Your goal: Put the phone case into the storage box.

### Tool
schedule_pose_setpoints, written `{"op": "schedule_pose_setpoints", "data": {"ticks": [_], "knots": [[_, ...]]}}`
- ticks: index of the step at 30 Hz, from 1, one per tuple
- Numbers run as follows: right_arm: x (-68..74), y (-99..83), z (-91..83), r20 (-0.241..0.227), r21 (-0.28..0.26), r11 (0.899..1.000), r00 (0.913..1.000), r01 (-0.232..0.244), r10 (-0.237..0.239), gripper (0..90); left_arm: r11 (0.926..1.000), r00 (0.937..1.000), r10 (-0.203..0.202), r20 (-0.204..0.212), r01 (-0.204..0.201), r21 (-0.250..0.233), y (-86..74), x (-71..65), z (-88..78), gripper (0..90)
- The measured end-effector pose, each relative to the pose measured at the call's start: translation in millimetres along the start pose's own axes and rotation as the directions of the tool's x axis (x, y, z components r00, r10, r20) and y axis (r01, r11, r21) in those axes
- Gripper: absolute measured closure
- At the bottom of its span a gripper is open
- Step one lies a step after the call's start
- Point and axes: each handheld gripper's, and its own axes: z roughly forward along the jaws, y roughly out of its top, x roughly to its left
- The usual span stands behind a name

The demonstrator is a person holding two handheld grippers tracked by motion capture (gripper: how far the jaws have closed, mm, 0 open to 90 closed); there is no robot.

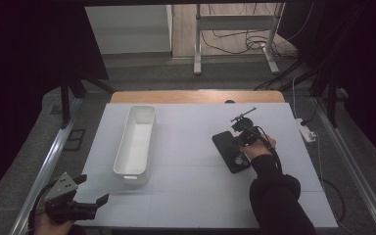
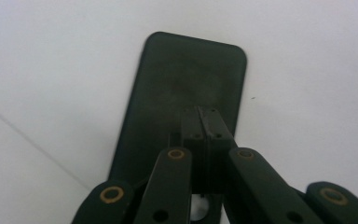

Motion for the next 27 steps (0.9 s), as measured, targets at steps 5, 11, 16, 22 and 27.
{"op": "schedule_pose_setpoints", "data": {"ticks": [5, 11, 16, 22, 27], "knots": [[-8.9, 2.4, 5.7, 0.023, -0.013, 0.999, 0.9987, -0.046, 0.046, 89.2, 1.0000, 1.0000, 0.002, 0.001, -0.002, 0.000, 0.1, -0.4, 0.2, 0.8], [-19.5, 3.8, 18.5, 0.033, -0.004, 0.995, 0.9949, -0.095, 0.095, 89.2, 1.0000, 1.0000, 0.003, 0.003, -0.003, 0.000, 0.0, -0.3, 0.1, 0.9], [-24.1, 5.2, 24.3, 0.053, -0.005, 0.993, 0.9920, -0.114, 0.114, 89.2, 1.0000, 1.0000, 0.005, 0.004, -0.005, 0.001, 0.1, -0.5, 0.2, 0.9], [-29.2, 6.6, 31.6, 0.051, -0.008, 0.991, 0.9894, -0.136, 0.136, 89.2, 1.0000, 1.0000, 0.002, 0.005, -0.002, 0.002, 0.1, -0.2, 0.4, 0.9], [-30.3, 9.0, 36.5, 0.060, 0.004, 0.992, 0.9898, -0.129, 0.129, 89.2, 1.0000, 1.0000, 0.005, 0.005, -0.005, 0.004, 0.2, -0.4, 0.5, 0.9]]}}
